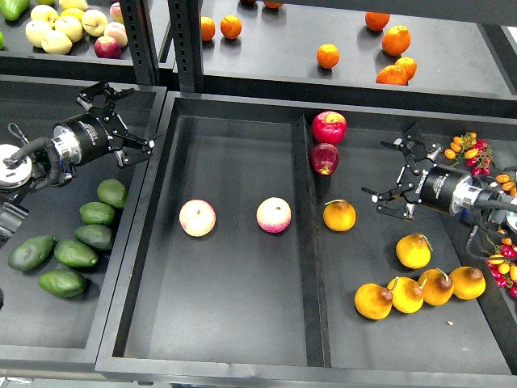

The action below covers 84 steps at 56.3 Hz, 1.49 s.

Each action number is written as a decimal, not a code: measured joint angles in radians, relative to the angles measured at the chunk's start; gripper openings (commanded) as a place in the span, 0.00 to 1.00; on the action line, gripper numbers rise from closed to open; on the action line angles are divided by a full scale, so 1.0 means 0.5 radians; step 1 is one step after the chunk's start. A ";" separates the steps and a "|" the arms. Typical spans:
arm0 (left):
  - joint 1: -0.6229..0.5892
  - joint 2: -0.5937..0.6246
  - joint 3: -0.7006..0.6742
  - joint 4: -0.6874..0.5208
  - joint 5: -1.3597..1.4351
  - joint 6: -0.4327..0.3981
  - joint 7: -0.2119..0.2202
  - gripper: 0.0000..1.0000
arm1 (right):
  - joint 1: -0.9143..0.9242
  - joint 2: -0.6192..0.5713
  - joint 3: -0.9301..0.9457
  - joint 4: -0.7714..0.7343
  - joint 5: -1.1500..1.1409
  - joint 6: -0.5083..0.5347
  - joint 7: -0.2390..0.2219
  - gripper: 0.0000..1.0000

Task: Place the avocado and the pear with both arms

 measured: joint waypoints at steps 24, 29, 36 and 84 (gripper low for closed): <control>0.094 -0.272 -0.569 0.084 -0.139 0.000 0.000 0.99 | -0.113 0.620 0.946 -0.118 -0.001 0.000 0.000 0.99; 0.105 -0.280 -0.642 0.084 -0.252 0.000 0.000 0.99 | -0.113 0.690 1.035 -0.119 -0.002 0.000 0.000 0.99; 0.154 -0.281 -0.762 0.083 -0.337 0.000 -0.001 0.99 | -0.113 0.711 1.125 -0.129 -0.002 0.000 0.176 0.99; 0.246 -0.282 -1.165 -0.060 -0.346 -0.001 -0.692 0.99 | -0.099 0.712 1.645 -0.217 -0.005 0.000 0.705 0.99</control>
